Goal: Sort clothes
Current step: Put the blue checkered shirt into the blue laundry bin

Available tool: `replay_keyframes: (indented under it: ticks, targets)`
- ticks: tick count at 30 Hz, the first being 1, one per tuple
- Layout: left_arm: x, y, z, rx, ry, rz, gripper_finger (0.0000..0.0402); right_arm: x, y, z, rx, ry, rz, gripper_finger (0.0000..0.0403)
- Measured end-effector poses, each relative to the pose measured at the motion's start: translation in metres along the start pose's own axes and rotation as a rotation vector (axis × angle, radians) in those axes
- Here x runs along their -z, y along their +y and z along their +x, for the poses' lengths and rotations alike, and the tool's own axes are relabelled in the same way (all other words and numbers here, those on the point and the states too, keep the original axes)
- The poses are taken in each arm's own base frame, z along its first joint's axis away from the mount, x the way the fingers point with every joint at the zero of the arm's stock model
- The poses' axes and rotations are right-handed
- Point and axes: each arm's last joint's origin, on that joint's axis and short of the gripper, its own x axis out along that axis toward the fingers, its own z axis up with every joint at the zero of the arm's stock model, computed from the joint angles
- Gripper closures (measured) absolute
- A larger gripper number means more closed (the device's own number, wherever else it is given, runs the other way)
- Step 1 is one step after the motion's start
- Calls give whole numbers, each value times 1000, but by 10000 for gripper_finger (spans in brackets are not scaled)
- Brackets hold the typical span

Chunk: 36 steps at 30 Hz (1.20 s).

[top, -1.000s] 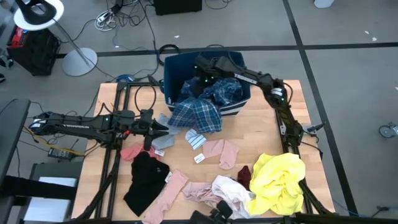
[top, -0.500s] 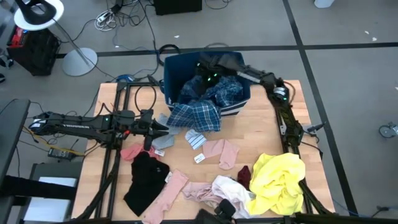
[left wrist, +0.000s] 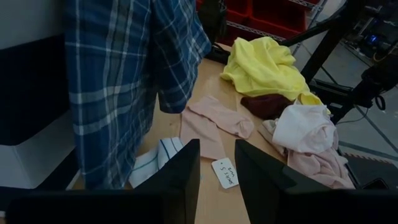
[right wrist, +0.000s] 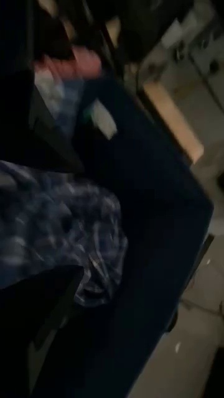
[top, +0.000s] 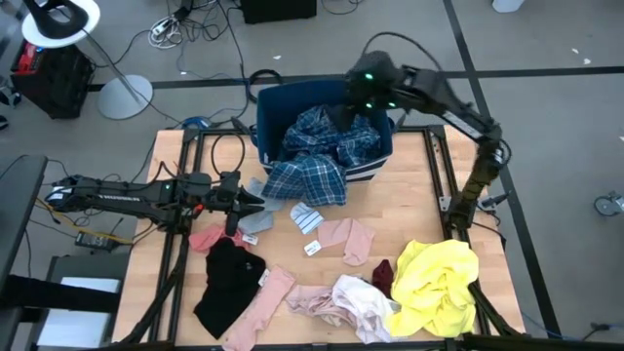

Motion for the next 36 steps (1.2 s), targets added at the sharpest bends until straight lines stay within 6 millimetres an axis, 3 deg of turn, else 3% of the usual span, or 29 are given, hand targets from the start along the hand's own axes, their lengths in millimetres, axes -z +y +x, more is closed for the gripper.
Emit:
replay_keyframes:
  ticks: [4, 10, 19, 23, 30, 36]
  targets:
    - [0, 0, 0, 0, 0, 0, 296, 14, 24, -34, -37, 4, -59, 150]
    - [0, 0, 0, 0, 0, -9, 296, 46, 61, -64, 44, 63, -165, 156]
    - [-8, -2, 0, 26, -80, -27, 296, 90, 97, -89, 183, 145, -255, 165]
    - [-14, -4, -1, 45, -141, -29, 296, 109, 110, -100, 155, 145, -263, 170]
    - [-23, -7, -3, 76, -241, -21, 296, 169, 120, -101, 231, 134, -268, 178]
    - [-13, -3, 0, 8, -138, -23, 296, 239, 112, -83, 304, 129, -182, 184]
